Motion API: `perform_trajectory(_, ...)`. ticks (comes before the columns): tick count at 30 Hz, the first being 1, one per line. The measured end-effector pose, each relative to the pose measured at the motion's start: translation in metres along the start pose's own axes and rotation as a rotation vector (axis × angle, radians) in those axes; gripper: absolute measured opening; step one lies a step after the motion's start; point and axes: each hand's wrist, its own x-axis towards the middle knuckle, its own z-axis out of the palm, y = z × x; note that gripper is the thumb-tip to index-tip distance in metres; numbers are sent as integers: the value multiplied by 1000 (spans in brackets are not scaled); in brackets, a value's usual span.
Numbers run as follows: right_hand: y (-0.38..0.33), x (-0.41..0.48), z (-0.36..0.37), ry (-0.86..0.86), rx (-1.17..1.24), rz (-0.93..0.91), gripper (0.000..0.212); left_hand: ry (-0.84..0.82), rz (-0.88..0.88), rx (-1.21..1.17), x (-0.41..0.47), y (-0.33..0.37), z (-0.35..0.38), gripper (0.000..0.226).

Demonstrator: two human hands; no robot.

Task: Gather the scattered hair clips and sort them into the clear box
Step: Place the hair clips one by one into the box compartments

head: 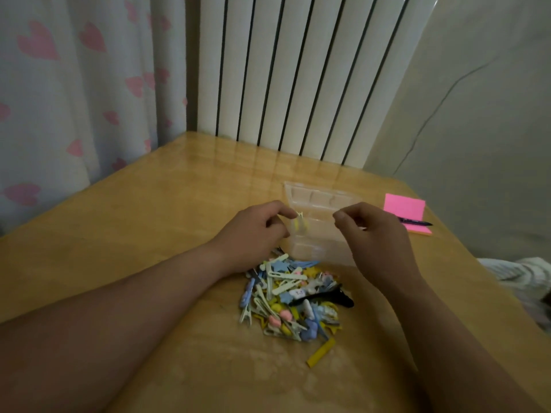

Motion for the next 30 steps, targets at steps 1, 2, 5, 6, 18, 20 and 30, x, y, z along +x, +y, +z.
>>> perform_trajectory(1,0,-3,0,-26,-23,-33,9,-4,4,2,0,0,0,35)
perform_trajectory(2,-1,-5,-2,-67,-45,-71,7,-15,9,-7,0,0,0,32)
perform_trajectory(5,-12,-9,-9,-244,-91,-180,8,-76,49,-28,-2,0,1,23)
perform_trajectory(6,-15,-10,-10,-306,-118,-201,8,-88,65,-5,-2,-1,2,23)
perform_trajectory(18,-36,-13,-26,-558,-364,-228,16,-84,95,75,-1,-5,1,28)
perform_trajectory(20,-38,-15,-20,-611,-470,-235,21,-83,90,76,-1,-6,1,28)
perform_trajectory(30,-46,-23,-8,-588,-743,-335,27,-79,84,79,-1,-5,2,28)
